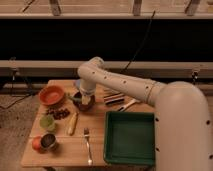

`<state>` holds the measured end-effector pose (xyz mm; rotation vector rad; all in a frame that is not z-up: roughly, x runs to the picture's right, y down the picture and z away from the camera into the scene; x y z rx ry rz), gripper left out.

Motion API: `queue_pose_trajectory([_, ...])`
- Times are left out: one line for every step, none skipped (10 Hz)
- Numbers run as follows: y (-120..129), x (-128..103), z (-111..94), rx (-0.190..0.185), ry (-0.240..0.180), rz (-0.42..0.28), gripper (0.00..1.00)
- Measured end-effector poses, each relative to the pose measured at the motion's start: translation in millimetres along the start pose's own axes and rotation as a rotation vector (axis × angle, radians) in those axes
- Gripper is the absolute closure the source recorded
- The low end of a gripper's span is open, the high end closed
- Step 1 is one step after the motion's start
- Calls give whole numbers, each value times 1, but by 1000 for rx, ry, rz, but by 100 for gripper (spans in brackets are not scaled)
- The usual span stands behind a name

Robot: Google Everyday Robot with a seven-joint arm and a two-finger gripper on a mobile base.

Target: Place pepper in purple bowl

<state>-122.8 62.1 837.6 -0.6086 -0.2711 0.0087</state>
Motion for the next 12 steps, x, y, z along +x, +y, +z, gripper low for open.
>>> queue_pose_trajectory([-9, 0, 4, 14, 13, 0, 90])
queue_pose_trajectory([-19, 3, 8, 29, 22, 12, 71])
queue_pose_trajectory([-24, 7, 10, 37, 26, 20, 59])
queue_pose_trajectory([-25, 10, 12, 40, 25, 24, 51])
queue_pose_trajectory([-27, 14, 13, 44, 19, 31, 41])
queue_pose_trajectory([-28, 18, 13, 44, 2, 35, 31])
queue_pose_trajectory([-27, 23, 13, 43, -13, 38, 24])
queue_pose_trajectory([-28, 22, 13, 43, -14, 37, 23])
queue_pose_trajectory([-28, 21, 13, 43, -15, 35, 23])
queue_pose_trajectory([-27, 20, 14, 42, -16, 33, 23])
queue_pose_trajectory([-27, 20, 14, 41, -16, 33, 23])
queue_pose_trajectory([-27, 21, 14, 42, -16, 35, 23])
